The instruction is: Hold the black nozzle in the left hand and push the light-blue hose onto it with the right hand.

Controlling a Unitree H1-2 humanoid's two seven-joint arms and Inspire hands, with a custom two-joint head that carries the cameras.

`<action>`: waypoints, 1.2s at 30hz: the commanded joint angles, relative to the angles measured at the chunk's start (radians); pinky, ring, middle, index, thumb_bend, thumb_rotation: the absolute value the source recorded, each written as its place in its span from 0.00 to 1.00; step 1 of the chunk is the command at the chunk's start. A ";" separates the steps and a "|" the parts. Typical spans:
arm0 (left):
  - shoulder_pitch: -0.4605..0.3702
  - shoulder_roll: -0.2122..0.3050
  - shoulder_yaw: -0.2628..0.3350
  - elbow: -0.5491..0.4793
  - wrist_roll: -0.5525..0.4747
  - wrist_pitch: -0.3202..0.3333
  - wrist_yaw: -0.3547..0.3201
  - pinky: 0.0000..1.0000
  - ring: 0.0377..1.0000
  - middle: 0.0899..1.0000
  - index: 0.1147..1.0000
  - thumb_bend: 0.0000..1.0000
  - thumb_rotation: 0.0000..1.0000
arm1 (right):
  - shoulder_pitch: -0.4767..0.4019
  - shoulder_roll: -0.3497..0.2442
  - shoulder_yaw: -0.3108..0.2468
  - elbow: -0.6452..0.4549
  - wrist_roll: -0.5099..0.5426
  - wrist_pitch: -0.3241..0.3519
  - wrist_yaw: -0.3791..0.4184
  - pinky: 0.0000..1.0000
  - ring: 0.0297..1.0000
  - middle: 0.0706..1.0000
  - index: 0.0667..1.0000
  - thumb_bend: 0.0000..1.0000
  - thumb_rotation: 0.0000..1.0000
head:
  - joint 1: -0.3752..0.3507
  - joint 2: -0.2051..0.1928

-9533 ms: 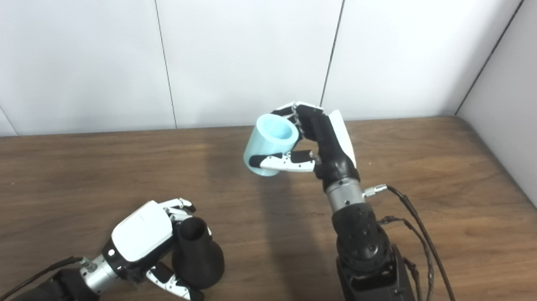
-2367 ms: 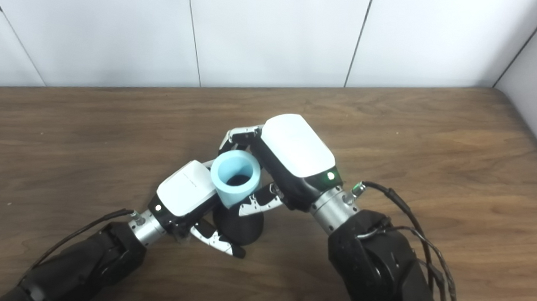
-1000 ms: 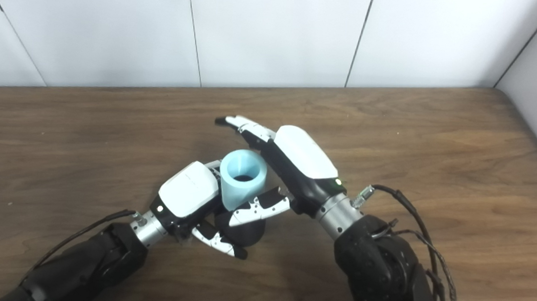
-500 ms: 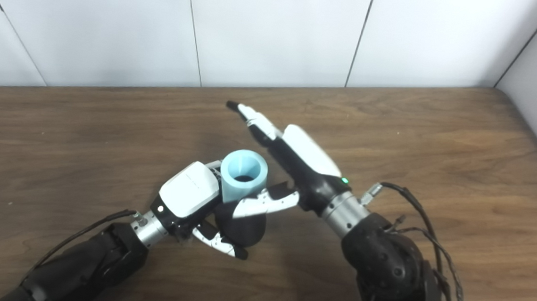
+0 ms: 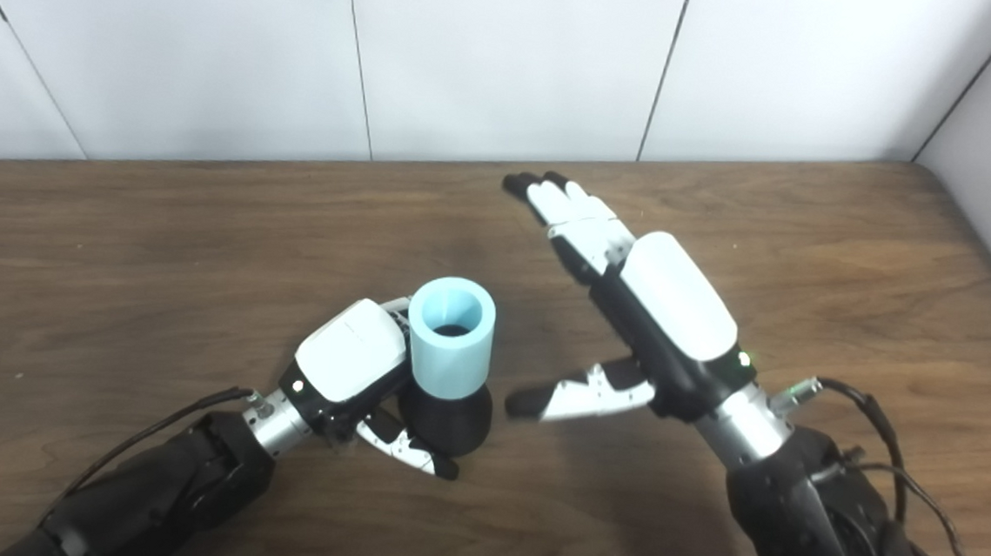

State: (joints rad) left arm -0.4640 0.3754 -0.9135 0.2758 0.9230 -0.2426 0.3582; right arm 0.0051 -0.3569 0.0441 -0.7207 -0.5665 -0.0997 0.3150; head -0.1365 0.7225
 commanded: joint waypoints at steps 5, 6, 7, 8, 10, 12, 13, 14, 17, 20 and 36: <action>0.147 -0.022 -0.134 0.125 0.118 -0.014 -0.170 0.75 0.43 0.38 0.46 0.52 0.00 | -0.024 -0.001 0.043 -0.095 -0.118 -0.060 0.049 0.99 1.00 0.96 0.93 0.84 0.98 | -0.002 -0.005; 0.146 -0.022 -0.134 0.125 0.119 -0.013 -0.173 0.76 0.44 0.38 0.46 0.52 0.00 | -0.022 0.001 0.052 -0.089 -0.150 -0.078 0.049 0.97 1.00 0.96 0.92 0.83 0.98 | -0.002 -0.005; 0.145 -0.022 -0.135 0.126 0.120 -0.013 -0.173 0.76 0.44 0.38 0.46 0.51 0.00 | -0.018 0.004 0.061 -0.084 -0.179 -0.091 0.051 0.97 1.00 0.95 0.91 0.82 0.98 | -0.002 -0.005; 0.145 -0.022 -0.135 0.126 0.120 -0.013 -0.174 0.76 0.44 0.38 0.46 0.51 0.00 | -0.011 0.006 0.072 -0.081 -0.208 -0.096 0.061 0.98 0.99 0.94 0.90 0.82 0.97 | 0.000 -0.006; 0.144 -0.023 -0.136 0.123 0.121 -0.012 -0.180 0.77 0.44 0.38 0.46 0.51 0.00 | 0.005 0.014 0.093 -0.071 -0.259 -0.109 0.073 0.98 0.98 0.92 0.88 0.82 0.92 | 0.001 -0.006; 0.143 -0.022 -0.138 0.122 0.126 -0.010 -0.179 0.77 0.45 0.38 0.47 0.51 0.00 | 0.014 0.019 0.107 -0.062 -0.291 -0.124 0.078 0.98 0.97 0.91 0.87 0.82 0.90 | 0.001 -0.005; 0.143 -0.022 -0.138 0.123 0.128 -0.011 -0.175 0.76 0.45 0.38 0.47 0.51 0.00 | 0.016 0.021 0.113 -0.058 -0.302 -0.129 0.077 0.97 0.98 0.90 0.87 0.82 0.90 | 0.001 -0.005; 0.143 -0.022 -0.139 0.124 0.129 -0.012 -0.171 0.76 0.45 0.38 0.47 0.51 0.00 | 0.018 0.023 0.117 -0.055 -0.310 -0.133 0.077 0.96 0.98 0.90 0.86 0.83 0.92 | 0.001 -0.005; 0.144 -0.022 -0.138 0.124 0.127 -0.012 -0.169 0.76 0.45 0.38 0.47 0.51 0.00 | 0.024 0.030 0.127 -0.050 -0.343 -0.145 0.082 0.97 1.00 0.92 0.88 0.83 0.94 | 0.001 -0.005; 0.145 -0.021 -0.136 0.122 0.122 -0.011 -0.173 0.75 0.43 0.38 0.46 0.51 0.00 | 0.030 0.034 0.137 -0.050 -0.382 -0.153 0.096 0.98 1.00 0.93 0.89 0.84 0.94 | 0.001 -0.005; 0.148 -0.017 -0.136 0.112 0.119 -0.014 -0.179 0.76 0.44 0.38 0.46 0.51 0.00 | 0.054 0.051 0.152 0.001 -0.463 -0.180 0.085 0.95 0.98 0.93 0.89 0.83 0.85 | 0.000 -0.001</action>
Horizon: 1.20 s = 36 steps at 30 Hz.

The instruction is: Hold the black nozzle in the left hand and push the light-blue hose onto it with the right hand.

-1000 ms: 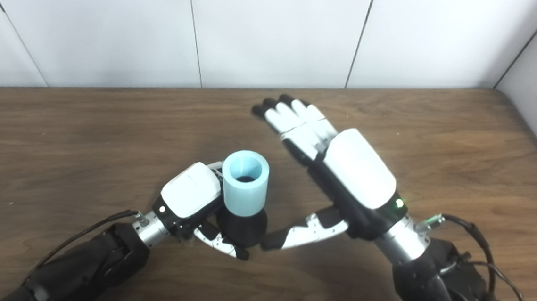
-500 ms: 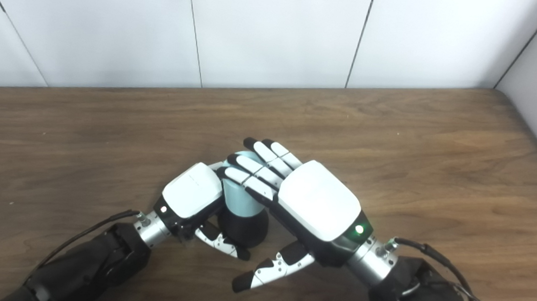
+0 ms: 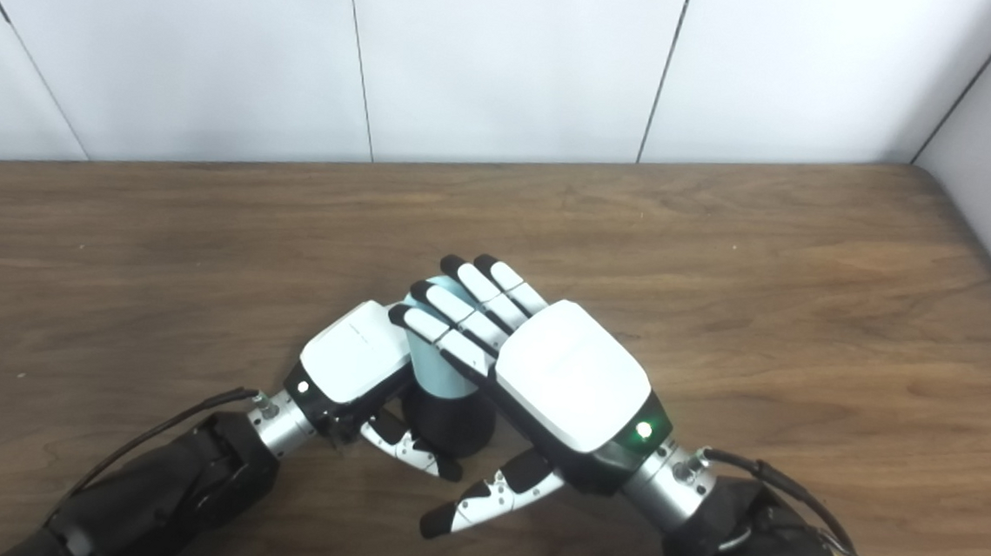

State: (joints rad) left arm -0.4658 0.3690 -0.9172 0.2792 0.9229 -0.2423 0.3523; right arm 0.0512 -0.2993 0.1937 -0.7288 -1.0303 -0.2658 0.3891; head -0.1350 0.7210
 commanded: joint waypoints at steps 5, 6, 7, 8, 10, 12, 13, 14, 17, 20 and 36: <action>0.146 -0.008 -0.133 0.113 0.120 -0.021 -0.168 0.74 0.44 0.38 0.46 0.51 0.00 | 0.017 -0.015 0.006 0.020 0.017 -0.025 -0.007 0.81 0.87 0.86 0.82 0.85 0.79 | -0.002 0.001; 0.147 -0.008 -0.132 0.113 0.119 -0.021 -0.166 0.75 0.44 0.38 0.46 0.51 0.00 | 0.019 -0.018 0.007 0.022 0.021 -0.026 -0.010 0.79 0.84 0.84 0.81 0.85 0.78 | -0.002 0.001; 0.147 -0.007 -0.131 0.111 0.118 -0.020 -0.168 0.75 0.44 0.38 0.46 0.51 0.00 | 0.021 -0.021 0.008 0.024 0.026 -0.027 -0.016 0.77 0.83 0.83 0.79 0.85 0.78 | -0.002 0.002; 0.149 -0.007 -0.130 0.109 0.116 -0.019 -0.170 0.75 0.44 0.38 0.46 0.51 0.00 | 0.024 -0.023 0.009 0.027 0.033 -0.030 -0.024 0.74 0.80 0.81 0.77 0.86 0.77 | -0.003 0.002; 0.149 -0.006 -0.130 0.107 0.116 -0.016 -0.174 0.75 0.44 0.38 0.46 0.51 0.00 | 0.029 -0.027 0.011 0.032 0.046 -0.034 -0.044 0.69 0.76 0.77 0.72 0.86 0.76 | -0.004 0.002; 0.147 -0.005 -0.133 0.106 0.123 -0.013 -0.177 0.76 0.44 0.38 0.46 0.51 0.00 | 0.034 -0.032 0.013 0.038 0.058 -0.040 -0.068 0.63 0.69 0.71 0.66 0.86 0.75 | -0.005 0.002; 0.148 -0.005 -0.133 0.106 0.122 -0.012 -0.177 0.76 0.44 0.38 0.47 0.51 0.00 | 0.037 -0.035 0.013 0.041 0.068 -0.044 -0.083 0.62 0.68 0.70 0.65 0.86 0.75 | -0.005 0.002; 0.148 -0.005 -0.132 0.108 0.120 -0.014 -0.173 0.76 0.44 0.38 0.46 0.51 0.00 | 0.039 -0.037 0.013 0.047 0.077 -0.050 -0.099 0.59 0.65 0.67 0.62 0.86 0.75 | -0.005 0.002; 0.149 -0.006 -0.130 0.111 0.117 -0.016 -0.166 0.75 0.42 0.38 0.46 0.51 0.00 | 0.043 -0.045 0.014 0.060 0.096 -0.063 -0.132 0.55 0.61 0.63 0.59 0.84 0.74 | -0.004 0.002; 0.149 -0.006 -0.132 0.108 0.123 -0.011 -0.163 0.74 0.42 0.38 0.46 0.51 0.00 | 0.046 -0.052 0.019 0.069 0.106 -0.073 -0.158 0.54 0.61 0.61 0.58 0.83 0.75 | -0.004 0.003; 0.147 -0.001 -0.133 0.105 0.118 -0.012 -0.182 0.76 0.45 0.39 0.46 0.51 0.00 | 0.104 -0.085 0.077 0.059 -0.040 -0.022 -0.001 0.85 0.95 0.95 0.93 0.78 0.89 | 0.001 -0.006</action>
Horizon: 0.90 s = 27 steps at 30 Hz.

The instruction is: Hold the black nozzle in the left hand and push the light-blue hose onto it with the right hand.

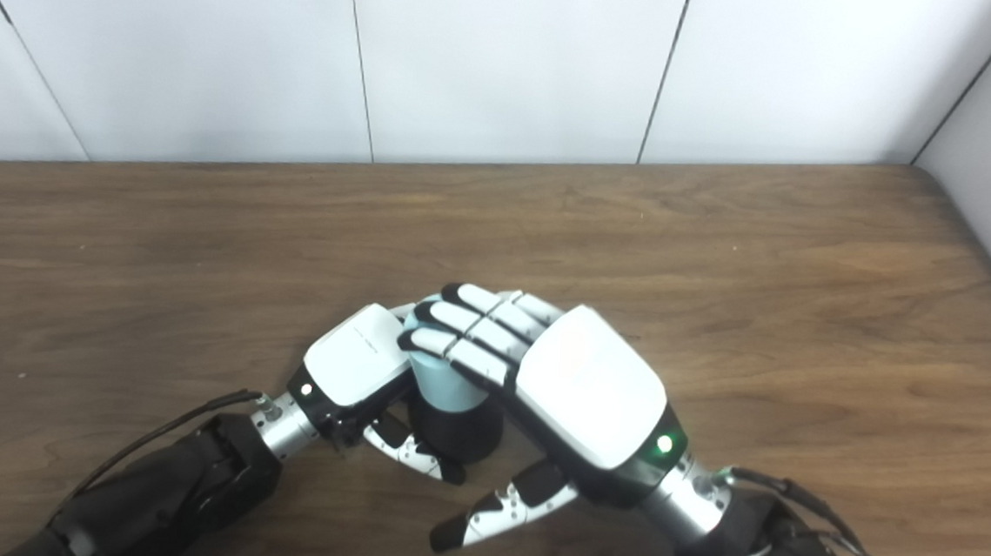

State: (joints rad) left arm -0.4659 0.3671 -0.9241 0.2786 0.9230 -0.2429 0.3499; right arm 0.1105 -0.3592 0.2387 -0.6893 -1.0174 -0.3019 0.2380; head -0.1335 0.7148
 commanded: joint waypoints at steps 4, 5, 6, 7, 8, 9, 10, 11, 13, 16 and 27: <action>0.148 0.001 -0.127 0.102 0.122 -0.005 -0.183 0.76 0.45 0.38 0.47 0.51 0.00 | 0.066 -0.018 0.042 0.014 -0.091 0.041 0.210 0.88 0.99 1.00 0.98 0.79 0.92 | 0.000 0.000; 0.148 0.001 -0.127 0.102 0.122 -0.006 -0.182 0.76 0.45 0.38 0.47 0.51 0.00 | 0.070 -0.016 0.043 0.014 -0.098 0.045 0.214 0.89 0.99 1.00 0.98 0.80 0.91 | -0.001 -0.001; 0.148 0.001 -0.127 0.102 0.121 -0.006 -0.182 0.76 0.45 0.39 0.47 0.51 0.00 | 0.072 -0.015 0.044 0.014 -0.102 0.047 0.215 0.89 0.99 1.00 0.98 0.80 0.91 | -0.001 -0.001; 0.147 0.001 -0.128 0.101 0.121 -0.006 -0.186 0.76 0.45 0.39 0.47 0.51 0.00 | 0.073 -0.013 0.045 0.014 -0.108 0.049 0.217 0.89 0.99 1.00 0.98 0.79 0.91 | -0.001 -0.001; 0.147 0.001 -0.128 0.101 0.121 -0.006 -0.187 0.77 0.46 0.39 0.47 0.51 0.00 | 0.073 -0.012 0.046 0.012 -0.113 0.053 0.218 0.89 0.99 1.00 0.98 0.79 0.91 | -0.001 -0.001; 0.147 0.001 -0.128 0.101 0.120 -0.007 -0.187 0.77 0.47 0.39 0.47 0.51 0.00 | 0.073 -0.012 0.048 0.011 -0.116 0.056 0.219 0.89 0.99 1.00 0.98 0.79 0.91 | -0.001 -0.001; 0.147 0.000 -0.128 0.102 0.122 -0.005 -0.187 0.77 0.47 0.39 0.47 0.51 0.00 | 0.073 -0.012 0.048 0.010 -0.116 0.059 0.218 0.89 0.99 1.00 0.98 0.79 0.90 | 0.000 -0.002; 0.146 -0.001 -0.128 0.103 0.121 -0.004 -0.189 0.77 0.47 0.39 0.47 0.51 0.00 | 0.073 -0.011 0.047 0.011 -0.114 0.062 0.214 0.90 0.99 1.00 0.99 0.80 0.90 | -0.001 -0.002; 0.145 -0.003 -0.129 0.107 0.121 -0.004 -0.190 0.77 0.47 0.39 0.47 0.51 0.00 | 0.072 -0.010 0.046 0.013 -0.109 0.064 0.204 0.89 0.99 1.00 0.99 0.81 0.88 | -0.002 -0.003; 0.143 -0.002 -0.130 0.111 0.126 -0.007 -0.183 0.76 0.46 0.39 0.47 0.51 0.00 | 0.068 -0.011 0.044 0.017 -0.096 0.062 0.190 0.90 1.00 1.00 0.99 0.82 0.86 | -0.003 -0.004; 0.143 -0.003 -0.127 0.120 0.122 -0.009 -0.175 0.76 0.46 0.39 0.47 0.51 0.00 | 0.067 -0.019 0.042 0.019 -0.063 0.053 0.168 0.86 0.97 0.98 0.96 0.83 0.81 | -0.005 -0.005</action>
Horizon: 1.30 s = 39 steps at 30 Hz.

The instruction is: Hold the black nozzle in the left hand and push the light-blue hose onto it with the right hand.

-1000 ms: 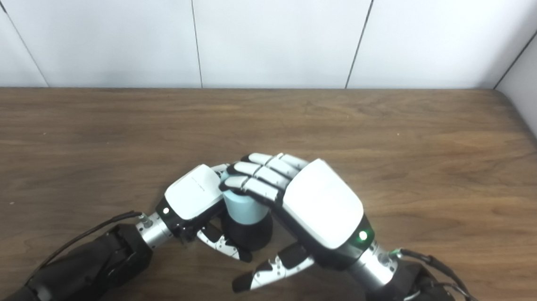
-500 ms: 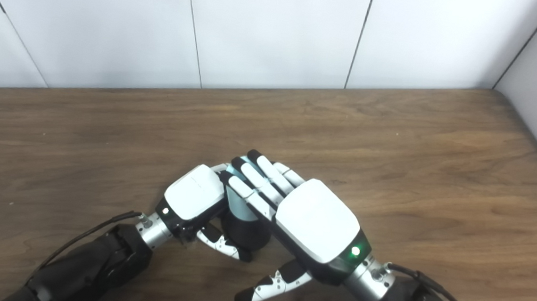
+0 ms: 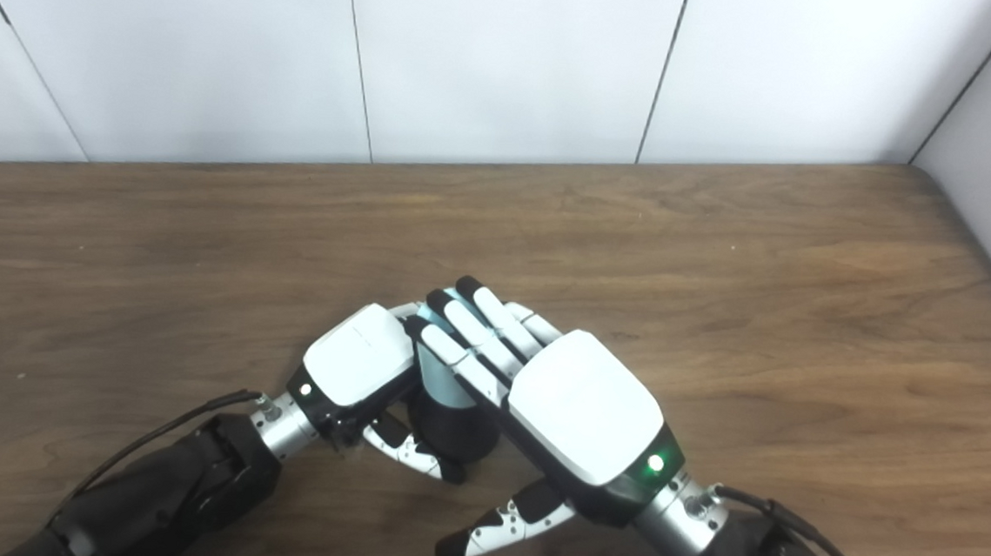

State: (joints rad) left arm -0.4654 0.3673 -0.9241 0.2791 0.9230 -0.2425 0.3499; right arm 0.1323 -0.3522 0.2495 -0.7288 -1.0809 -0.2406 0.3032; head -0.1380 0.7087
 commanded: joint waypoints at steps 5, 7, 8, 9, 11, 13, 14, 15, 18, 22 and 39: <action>0.144 -0.005 -0.126 0.123 0.118 -0.013 -0.169 0.76 0.44 0.38 0.46 0.51 0.00 | 0.048 -0.033 0.035 0.059 0.038 -0.009 0.103 0.78 0.90 0.92 0.89 0.84 0.80 | 0.000 0.003; 0.143 -0.004 -0.127 0.122 0.120 -0.013 -0.172 0.76 0.44 0.38 0.46 0.51 0.00 | 0.049 -0.036 0.037 0.061 0.055 -0.008 0.104 0.76 0.89 0.90 0.87 0.84 0.81 | 0.000 0.004; 0.143 -0.004 -0.128 0.120 0.121 -0.010 -0.176 0.76 0.45 0.39 0.46 0.51 0.00 | 0.050 -0.038 0.038 0.062 0.061 -0.006 0.107 0.75 0.88 0.89 0.86 0.84 0.80 | 0.000 0.004; 0.143 -0.003 -0.128 0.117 0.122 -0.008 -0.182 0.77 0.45 0.39 0.47 0.51 0.00 | 0.050 -0.039 0.040 0.064 0.065 -0.004 0.110 0.75 0.86 0.88 0.85 0.85 0.81 | 0.001 0.004; 0.143 -0.002 -0.128 0.110 0.121 -0.006 -0.189 0.77 0.46 0.39 0.47 0.51 0.00 | 0.051 -0.042 0.043 0.063 0.068 0.003 0.121 0.73 0.85 0.86 0.83 0.85 0.82 | 0.001 0.005; 0.143 -0.001 -0.128 0.105 0.119 -0.004 -0.196 0.77 0.46 0.39 0.47 0.51 0.00 | 0.051 -0.045 0.046 0.064 0.069 0.009 0.130 0.73 0.84 0.86 0.83 0.85 0.82 | 0.002 0.005; 0.143 0.000 -0.127 0.103 0.117 -0.004 -0.199 0.78 0.46 0.39 0.47 0.51 0.00 | 0.051 -0.045 0.048 0.066 0.070 0.012 0.133 0.73 0.84 0.85 0.82 0.85 0.83 | 0.001 0.006; 0.144 0.001 -0.127 0.101 0.116 -0.004 -0.201 0.77 0.46 0.39 0.47 0.51 0.00 | 0.052 -0.046 0.050 0.067 0.070 0.014 0.134 0.73 0.84 0.85 0.82 0.86 0.83 | 0.001 0.006; 0.144 0.003 -0.127 0.095 0.117 -0.003 -0.205 0.77 0.46 0.38 0.47 0.51 0.00 | 0.053 -0.050 0.058 0.070 0.058 0.021 0.137 0.73 0.84 0.85 0.82 0.86 0.83 | 0.003 0.007; 0.145 0.005 -0.127 0.095 0.120 -0.006 -0.195 0.77 0.46 0.38 0.47 0.51 0.00 | 0.053 -0.057 0.069 0.073 0.041 0.028 0.156 0.76 0.87 0.88 0.85 0.85 0.87 | 0.003 0.008; 0.149 0.008 -0.117 0.107 0.102 -0.024 -0.177 0.77 0.45 0.38 0.47 0.51 0.00 | 0.072 -0.074 0.109 0.098 -0.025 0.065 0.234 0.87 0.96 0.97 0.95 0.87 1.00 | 0.001 0.010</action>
State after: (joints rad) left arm -0.4643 0.3676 -0.9208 0.2769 0.9216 -0.2432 0.3484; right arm 0.1251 -0.3660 0.2963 -0.7266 -1.0831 -0.1711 0.3171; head -0.1365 0.7179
